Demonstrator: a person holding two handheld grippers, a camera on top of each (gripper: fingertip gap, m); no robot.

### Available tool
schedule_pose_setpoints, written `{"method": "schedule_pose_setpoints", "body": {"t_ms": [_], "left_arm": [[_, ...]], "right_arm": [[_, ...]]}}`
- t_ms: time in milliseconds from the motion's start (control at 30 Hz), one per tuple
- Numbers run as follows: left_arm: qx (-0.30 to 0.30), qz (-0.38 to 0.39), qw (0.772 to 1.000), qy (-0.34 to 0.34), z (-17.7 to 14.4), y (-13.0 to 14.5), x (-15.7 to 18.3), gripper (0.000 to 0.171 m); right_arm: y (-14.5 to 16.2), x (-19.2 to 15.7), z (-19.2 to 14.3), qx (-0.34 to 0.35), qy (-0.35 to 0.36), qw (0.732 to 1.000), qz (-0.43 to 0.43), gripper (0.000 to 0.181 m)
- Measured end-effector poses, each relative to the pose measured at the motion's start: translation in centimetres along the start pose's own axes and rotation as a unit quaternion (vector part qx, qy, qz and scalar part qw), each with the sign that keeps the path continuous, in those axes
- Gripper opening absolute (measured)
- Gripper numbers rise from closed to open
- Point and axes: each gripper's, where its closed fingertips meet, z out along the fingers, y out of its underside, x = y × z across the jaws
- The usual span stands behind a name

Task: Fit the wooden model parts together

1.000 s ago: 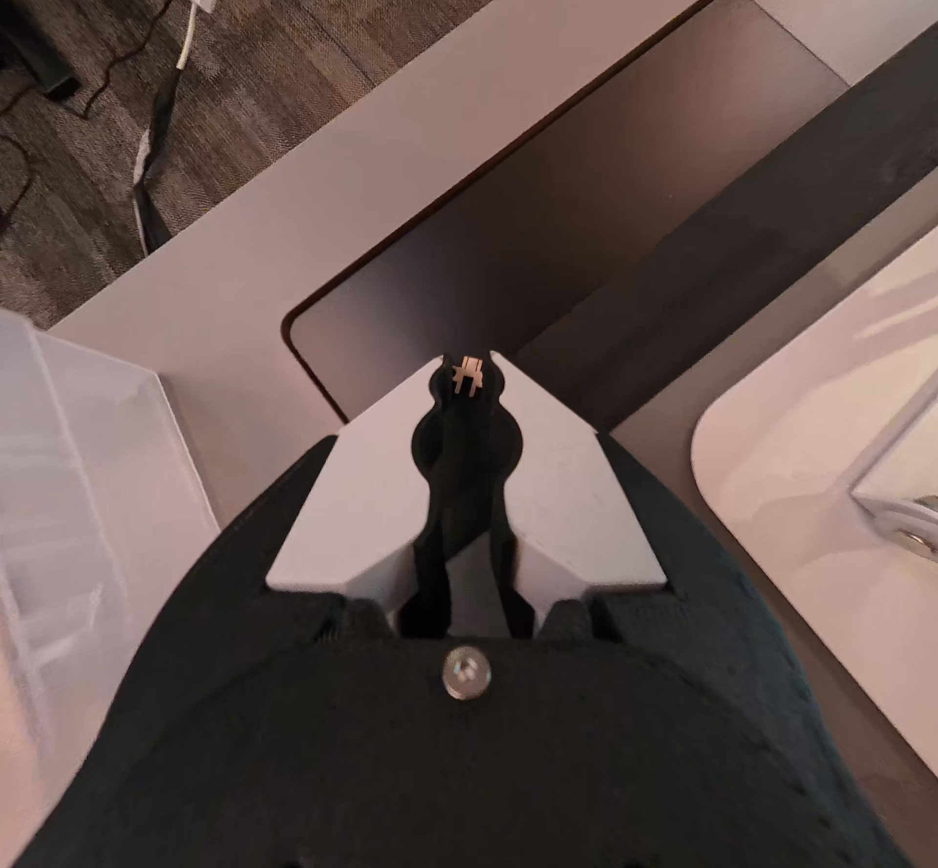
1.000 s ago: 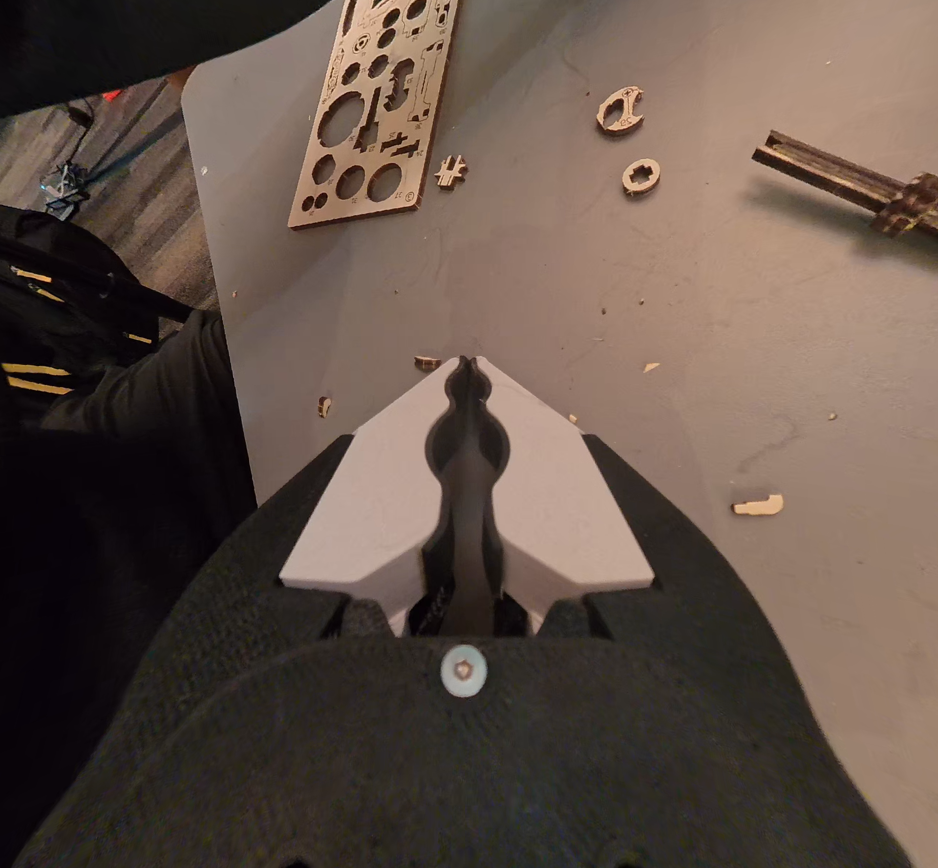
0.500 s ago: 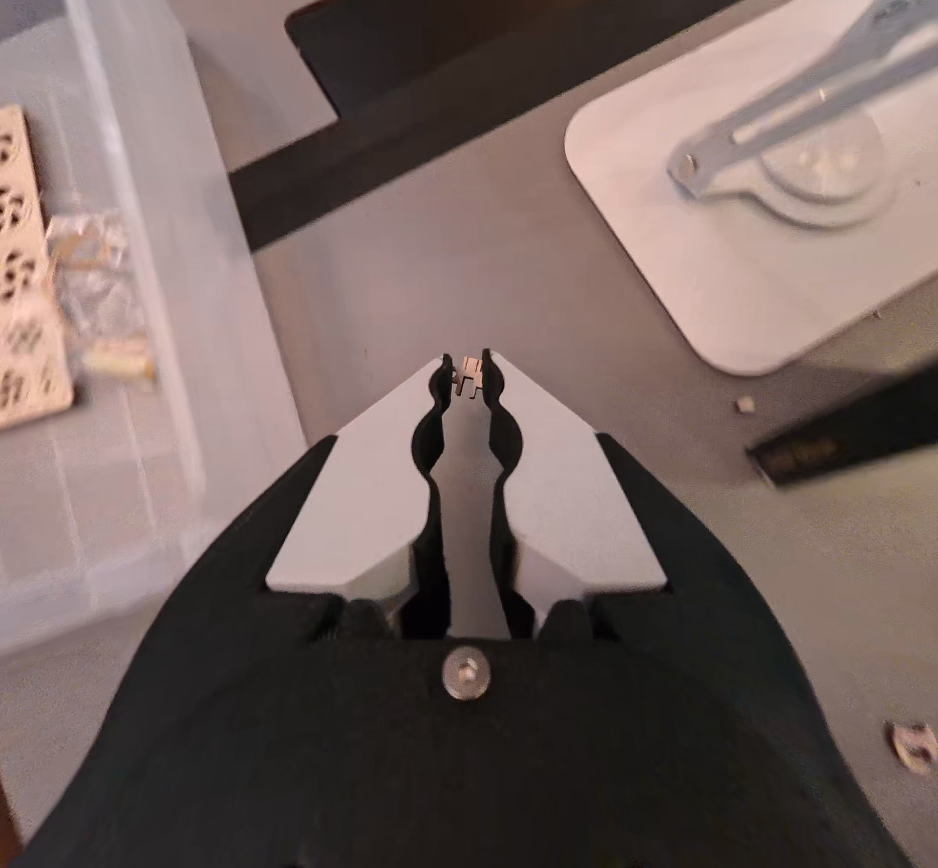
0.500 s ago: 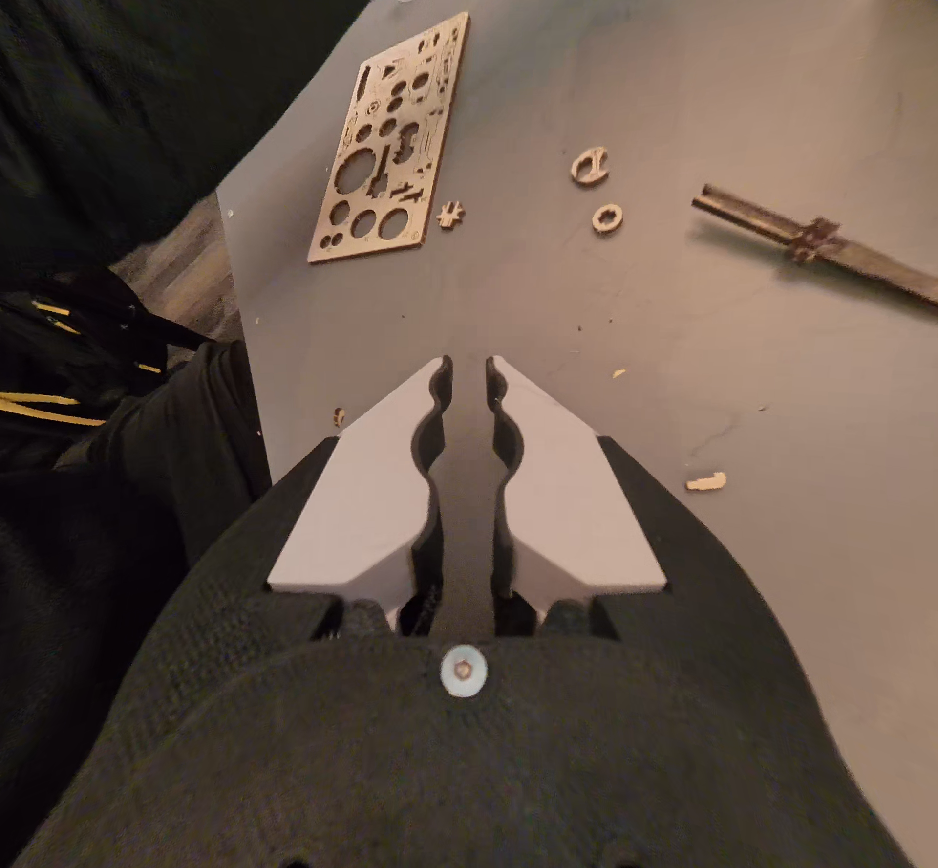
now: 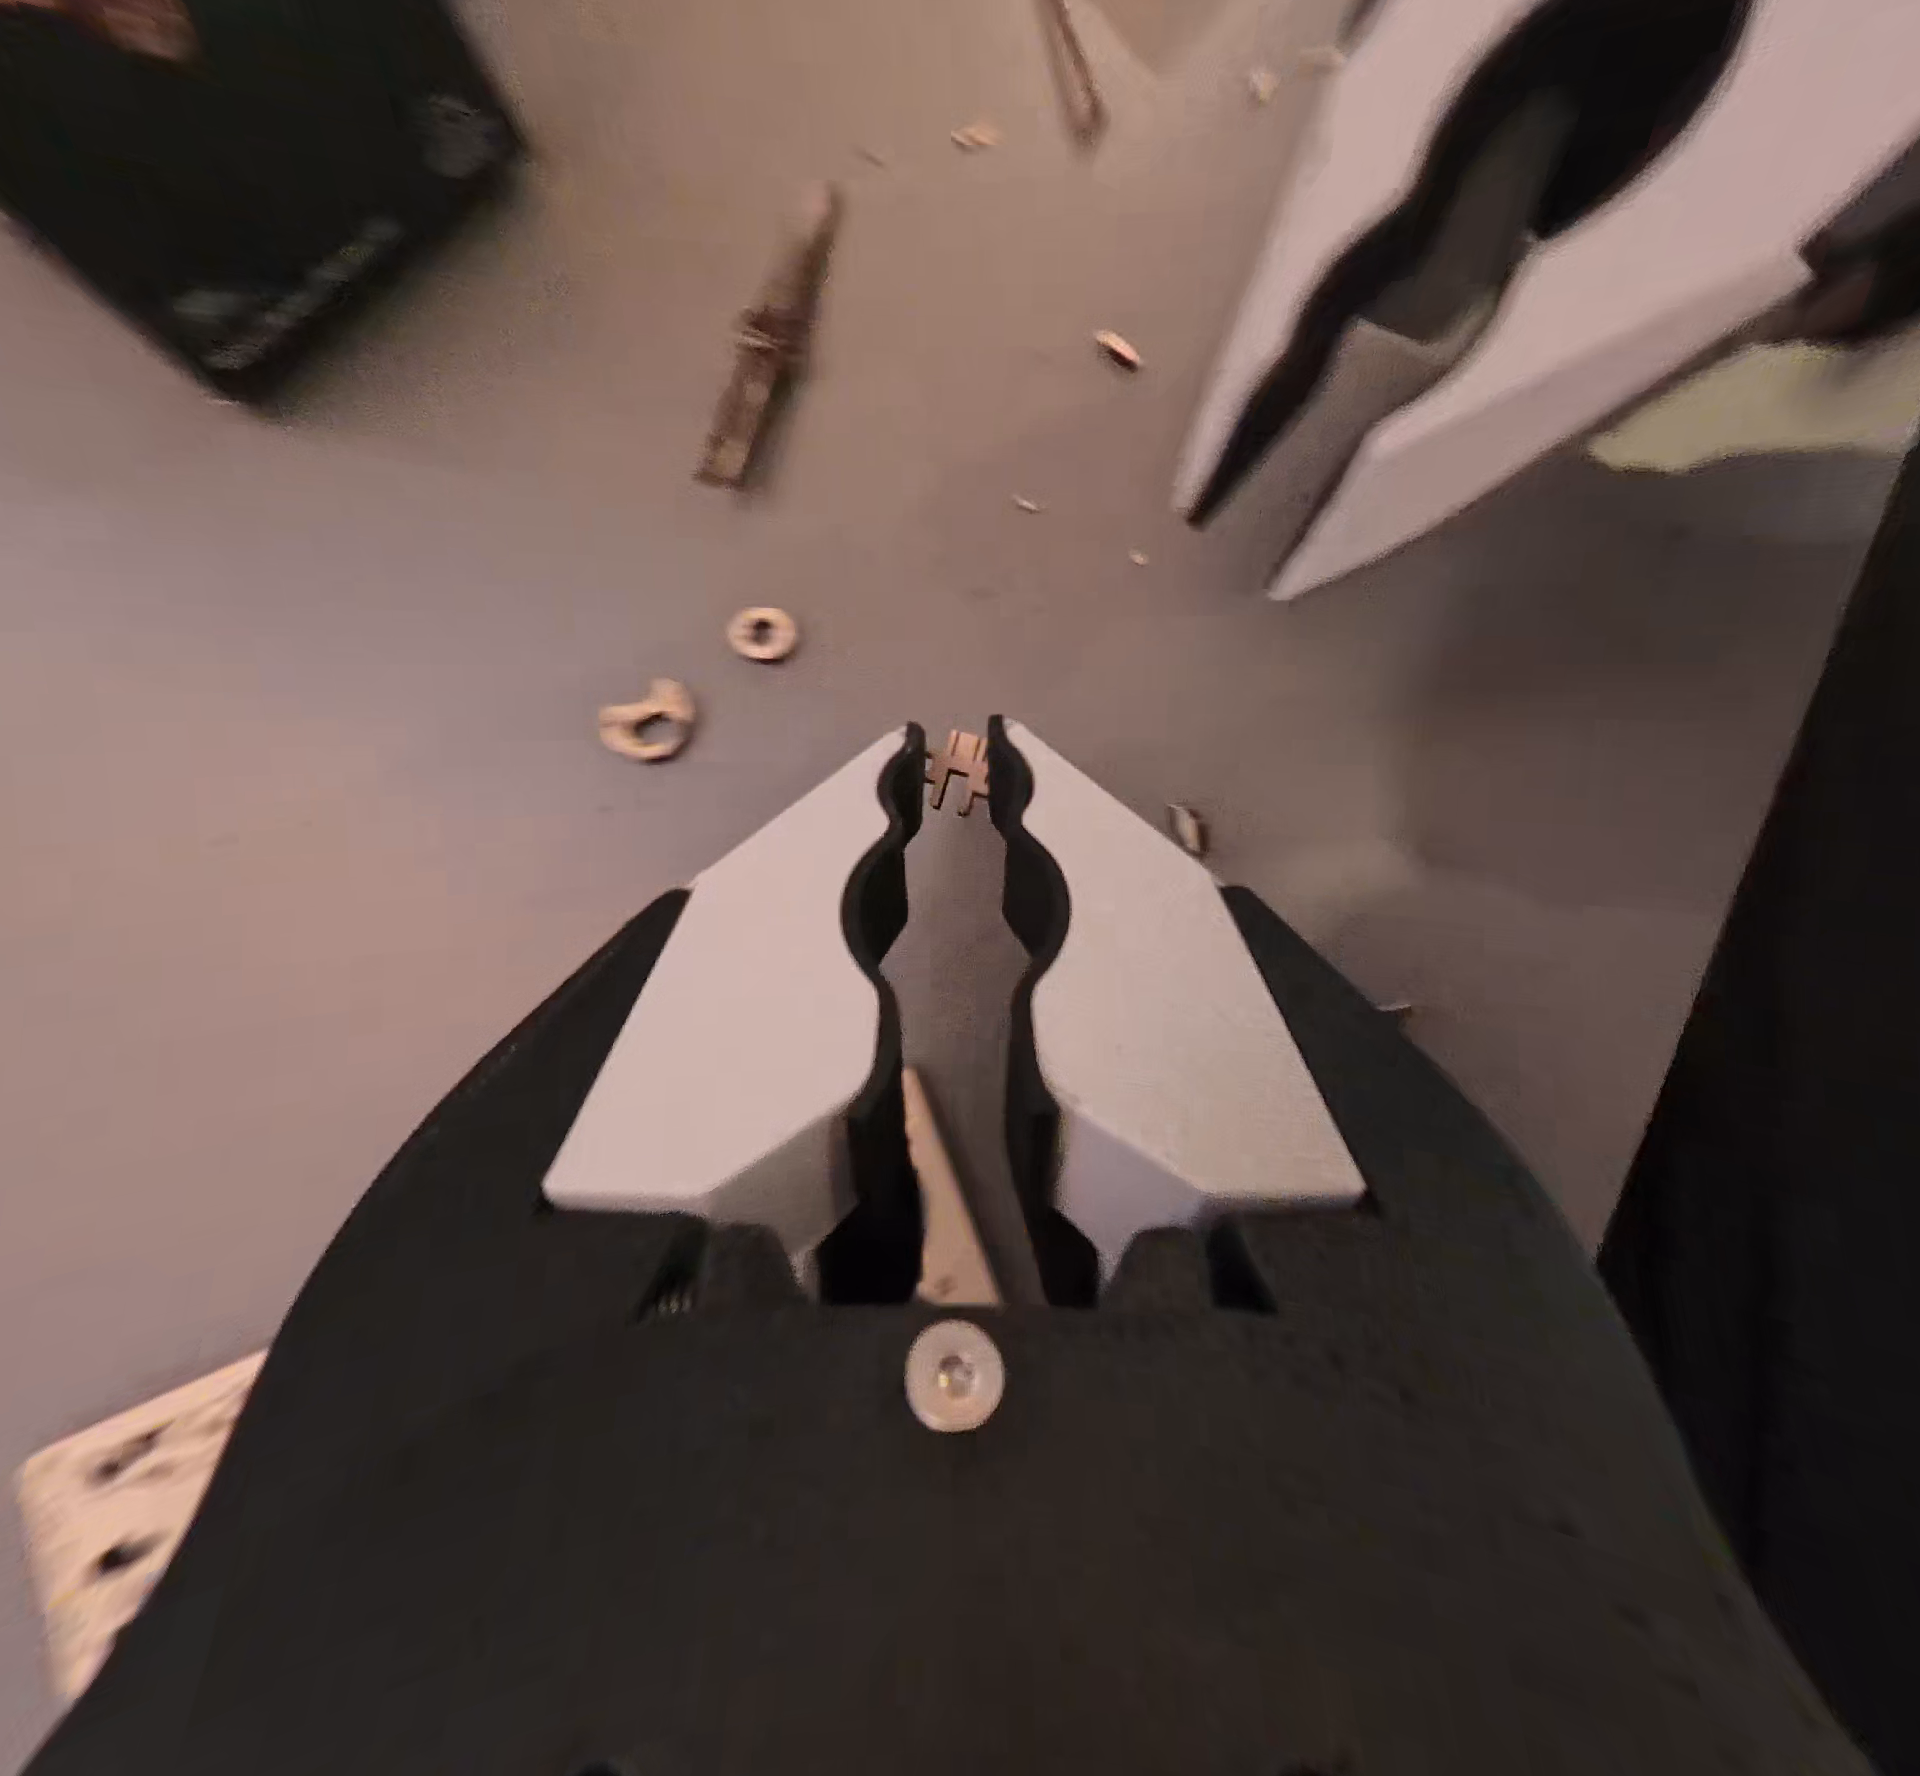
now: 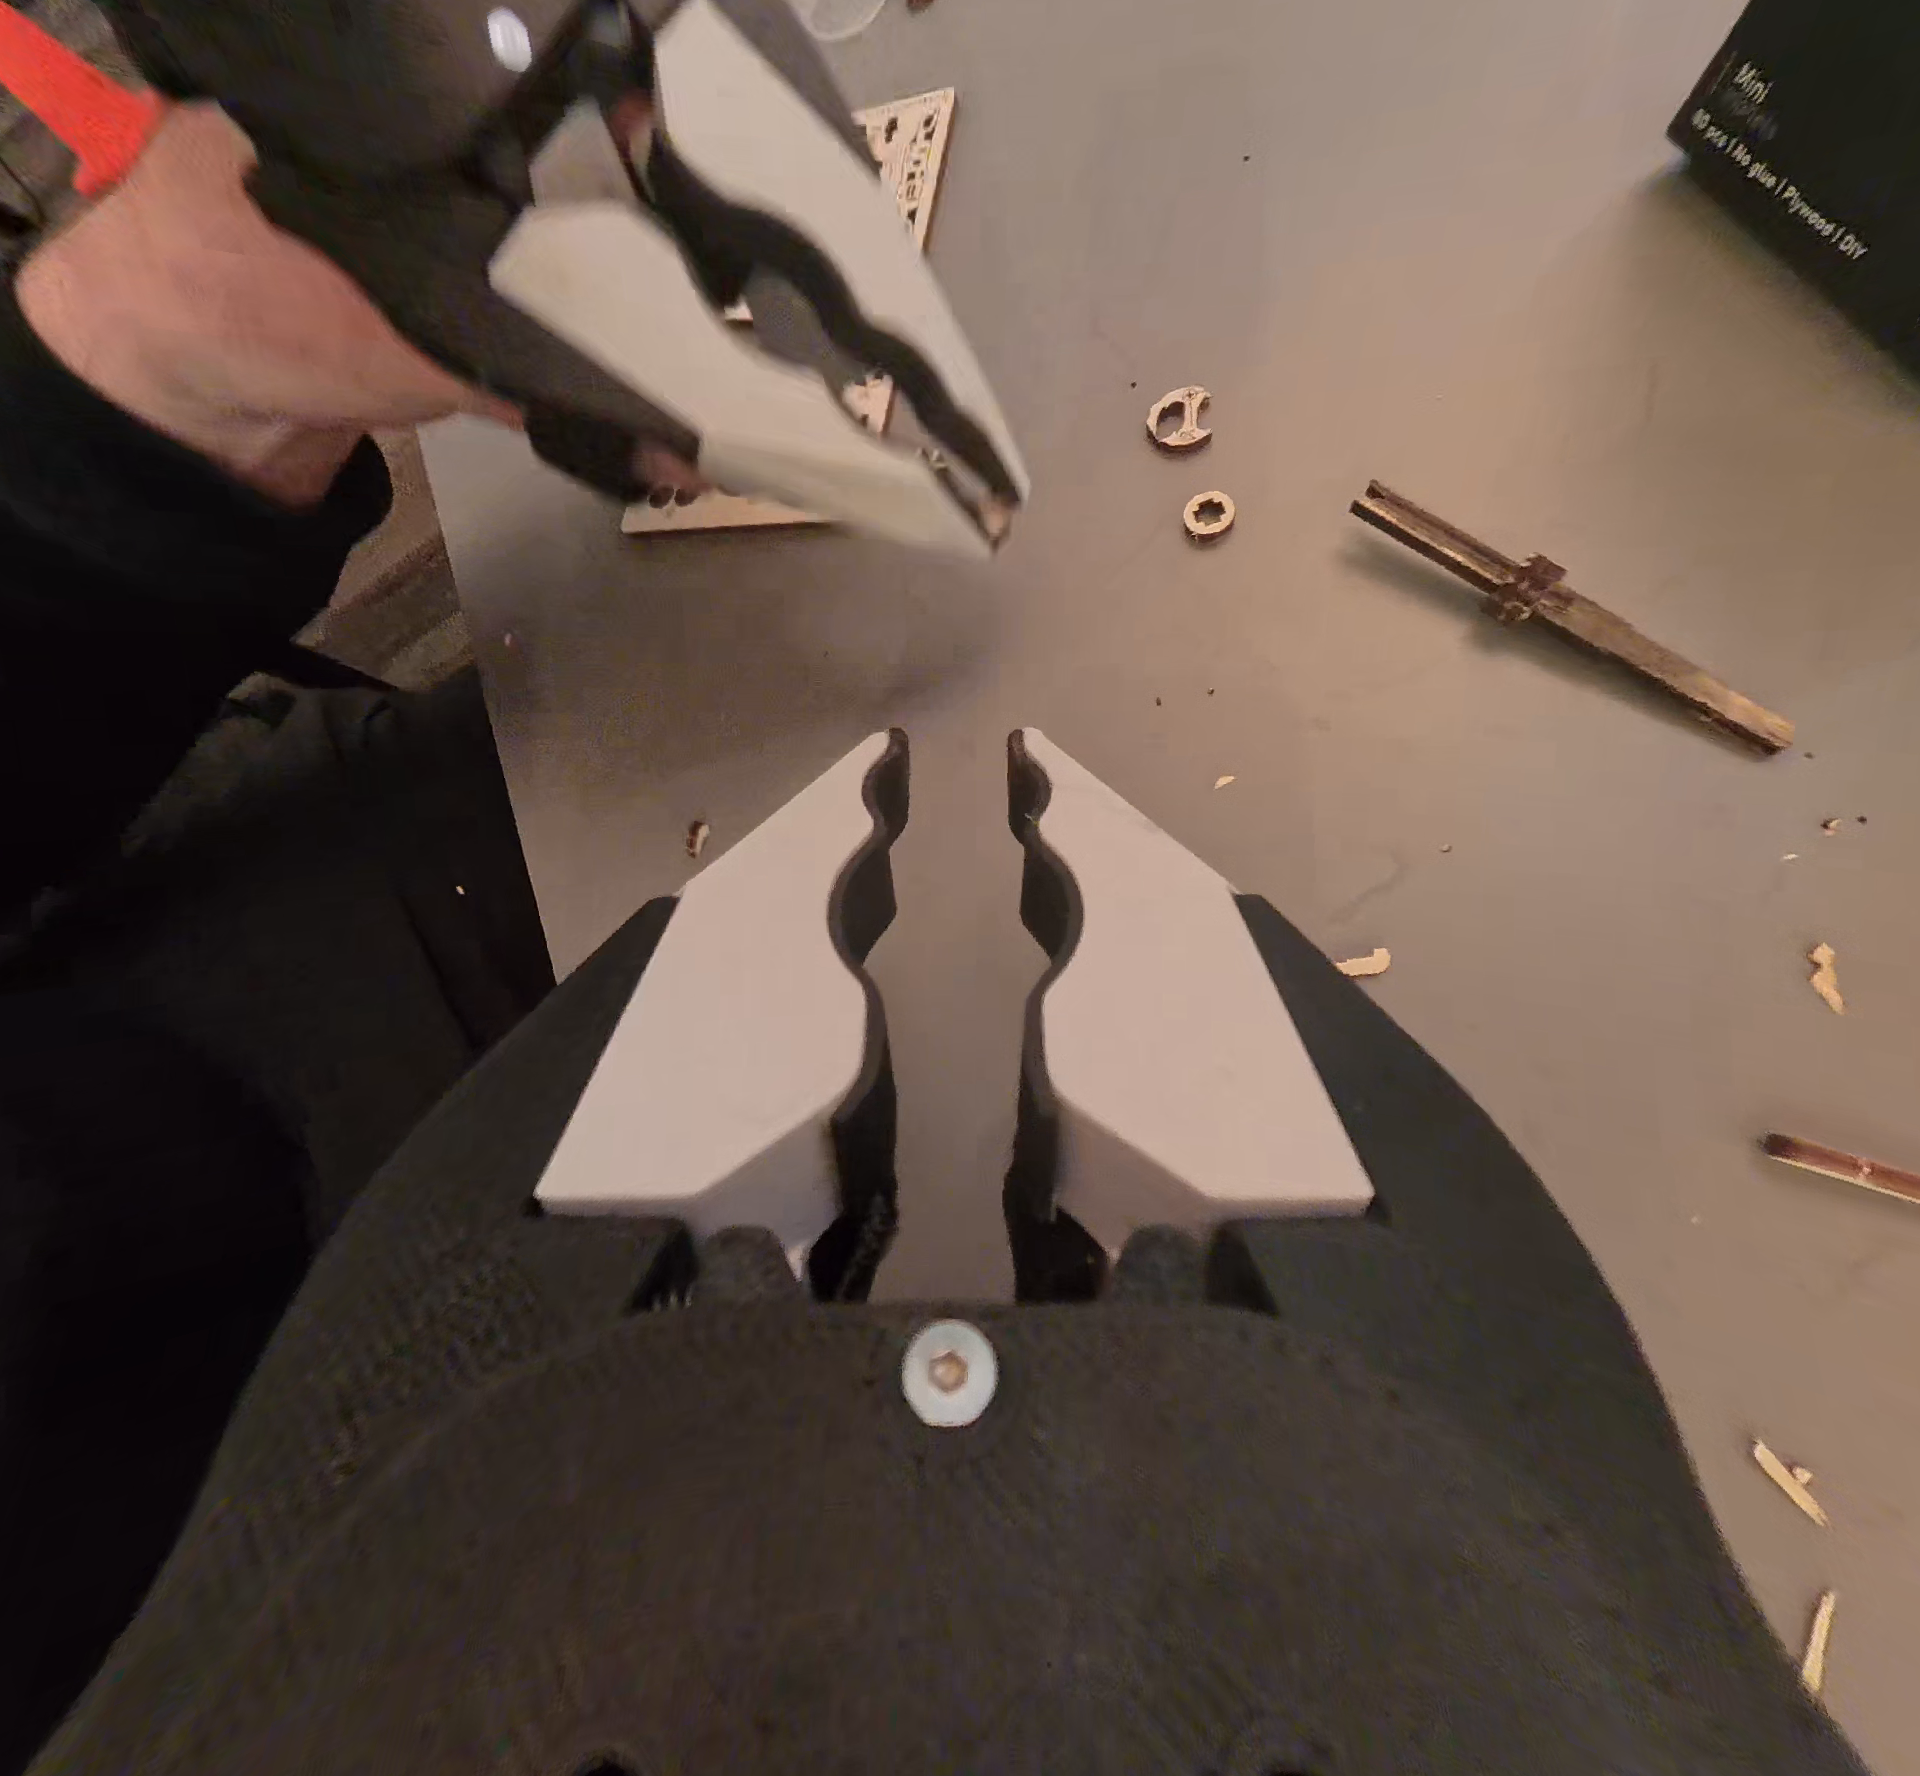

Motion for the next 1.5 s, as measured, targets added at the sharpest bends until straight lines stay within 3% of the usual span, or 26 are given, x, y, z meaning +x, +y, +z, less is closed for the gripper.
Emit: {"method": "schedule_pose_setpoints", "body": {"t_ms": [133, 167, 233, 333, 567, 767, 933, 1133, 1200, 1300, 1500], "left_arm": [[-0.019, 0.028, 0.998, 0.043, 1.8, 1.5, 2.4, 0.012], [-0.012, 0.032, 0.998, 0.044, 1.8, 1.3, 2.6, 0.020], [-0.010, 0.041, 0.998, 0.049, 1.3, 1.7, 2.8, 0.035], [0.009, 0.053, 0.997, 0.053, -0.7, 2.7, 2.9, 0.036], [0.031, -0.015, 0.999, -0.022, -5.3, 4.6, -2.1, 0.035], [-0.020, -0.021, 0.999, -0.037, -2.4, 5.6, -2.8, 0.036], [-0.016, -0.015, 0.999, -0.036, -1.7, 4.9, -2.3, 0.013], [-0.007, 0.028, 1.000, -0.001, -0.3, 3.6, 1.0, 0.013], [-0.009, 0.034, 0.999, 0.012, -0.2, 3.6, 1.9, 0.028], [-0.006, 0.033, 0.999, 0.011, -1.1, 4.1, 2.0, 0.034], [-0.004, 0.028, 1.000, 0.004, -1.5, 4.9, 1.3, 0.024]], "right_arm": [[0.7, 0.0, 0.5, -0.021, 0.001, 1.000, -0.006, 0.019], [0.8, 0.0, 0.6, -0.025, 0.002, 1.000, -0.008, 0.020], [1.0, 0.1, 0.8, -0.033, 0.007, 0.999, -0.019, 0.023], [0.8, 0.1, 1.0, -0.036, 0.009, 0.999, -0.031, 0.023], [0.5, 0.0, 2.4, -0.053, 0.006, 0.997, -0.057, 0.024], [-0.4, -0.5, 3.9, -0.063, 0.012, 0.994, -0.090, 0.023], [-0.5, -0.5, 4.2, -0.058, 0.007, 0.995, -0.084, 0.021], [-0.4, -0.3, 4.2, -0.055, -0.003, 0.996, -0.076, 0.021], [-0.2, -0.4, 4.1, -0.058, -0.007, 0.995, -0.081, 0.024], [-0.2, -1.1, 4.2, -0.058, -0.026, 0.993, -0.095, 0.024], [-0.2, -1.6, 5.7, -0.088, -0.029, 0.983, -0.160, 0.023]]}}
